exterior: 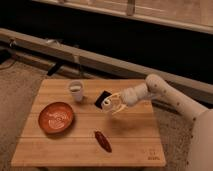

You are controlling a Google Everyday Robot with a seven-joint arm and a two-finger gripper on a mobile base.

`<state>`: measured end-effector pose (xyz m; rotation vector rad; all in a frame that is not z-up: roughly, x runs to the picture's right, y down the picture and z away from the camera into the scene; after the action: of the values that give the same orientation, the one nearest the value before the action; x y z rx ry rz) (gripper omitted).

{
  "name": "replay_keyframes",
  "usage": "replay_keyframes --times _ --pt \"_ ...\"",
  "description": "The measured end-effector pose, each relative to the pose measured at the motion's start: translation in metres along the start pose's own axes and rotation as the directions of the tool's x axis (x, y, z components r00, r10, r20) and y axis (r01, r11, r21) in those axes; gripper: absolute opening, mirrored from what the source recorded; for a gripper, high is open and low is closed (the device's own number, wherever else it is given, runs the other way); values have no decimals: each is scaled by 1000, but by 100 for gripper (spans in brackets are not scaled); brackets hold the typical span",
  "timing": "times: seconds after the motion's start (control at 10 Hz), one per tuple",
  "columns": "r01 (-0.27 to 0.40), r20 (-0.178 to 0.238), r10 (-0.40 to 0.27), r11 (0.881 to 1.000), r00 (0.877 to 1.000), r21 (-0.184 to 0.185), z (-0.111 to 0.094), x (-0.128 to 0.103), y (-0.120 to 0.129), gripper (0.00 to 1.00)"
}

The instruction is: Stand the bottle upright

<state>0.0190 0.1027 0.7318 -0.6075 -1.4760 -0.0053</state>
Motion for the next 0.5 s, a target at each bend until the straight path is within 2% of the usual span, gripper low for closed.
replay_keyframes --times 0.5 --pt "-25 33 26 999 999 -39 22 18 1 0"
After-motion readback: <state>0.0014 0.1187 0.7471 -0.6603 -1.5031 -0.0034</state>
